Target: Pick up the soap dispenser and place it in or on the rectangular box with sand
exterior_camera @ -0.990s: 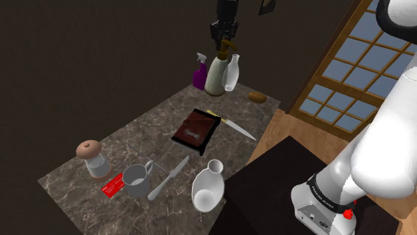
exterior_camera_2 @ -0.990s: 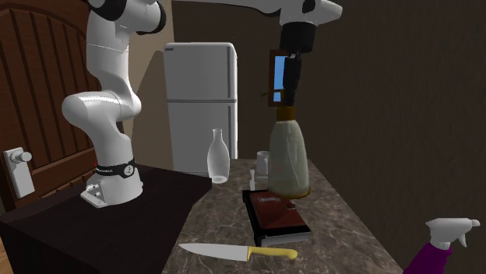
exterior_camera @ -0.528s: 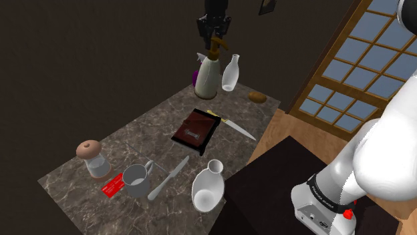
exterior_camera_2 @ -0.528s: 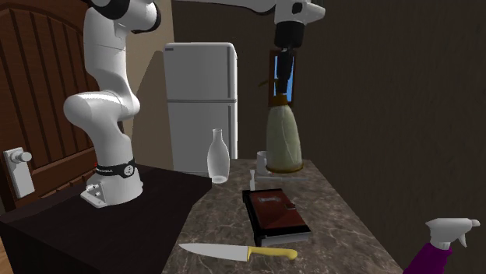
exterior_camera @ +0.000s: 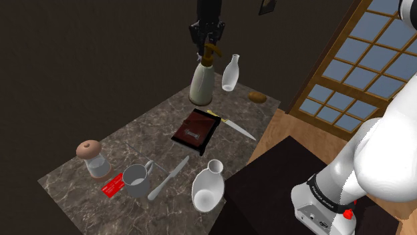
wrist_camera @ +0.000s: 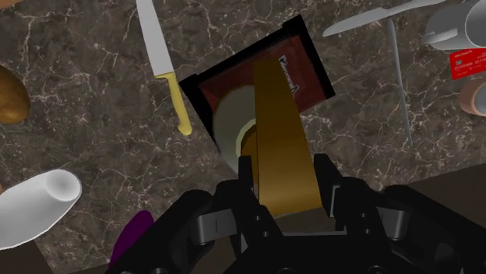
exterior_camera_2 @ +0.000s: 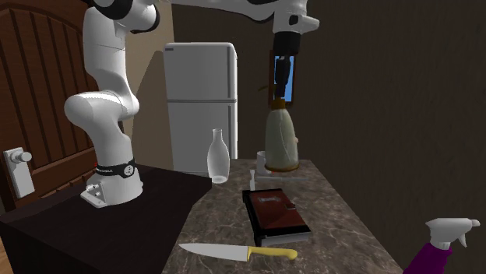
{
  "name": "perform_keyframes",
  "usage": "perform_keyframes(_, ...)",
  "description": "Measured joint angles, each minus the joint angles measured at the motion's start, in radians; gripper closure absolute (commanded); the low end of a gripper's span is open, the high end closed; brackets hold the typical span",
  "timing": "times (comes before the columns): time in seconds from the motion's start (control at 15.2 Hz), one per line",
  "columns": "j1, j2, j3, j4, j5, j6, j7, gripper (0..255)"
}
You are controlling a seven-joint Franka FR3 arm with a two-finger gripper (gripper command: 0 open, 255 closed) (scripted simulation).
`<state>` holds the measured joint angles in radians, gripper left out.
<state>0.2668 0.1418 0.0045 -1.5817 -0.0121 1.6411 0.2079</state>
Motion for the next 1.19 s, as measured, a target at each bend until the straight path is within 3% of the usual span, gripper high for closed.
perform_keyframes(1.19,0.0,0.018,0.0,-0.219,-0.001,0.237,0.004,255)
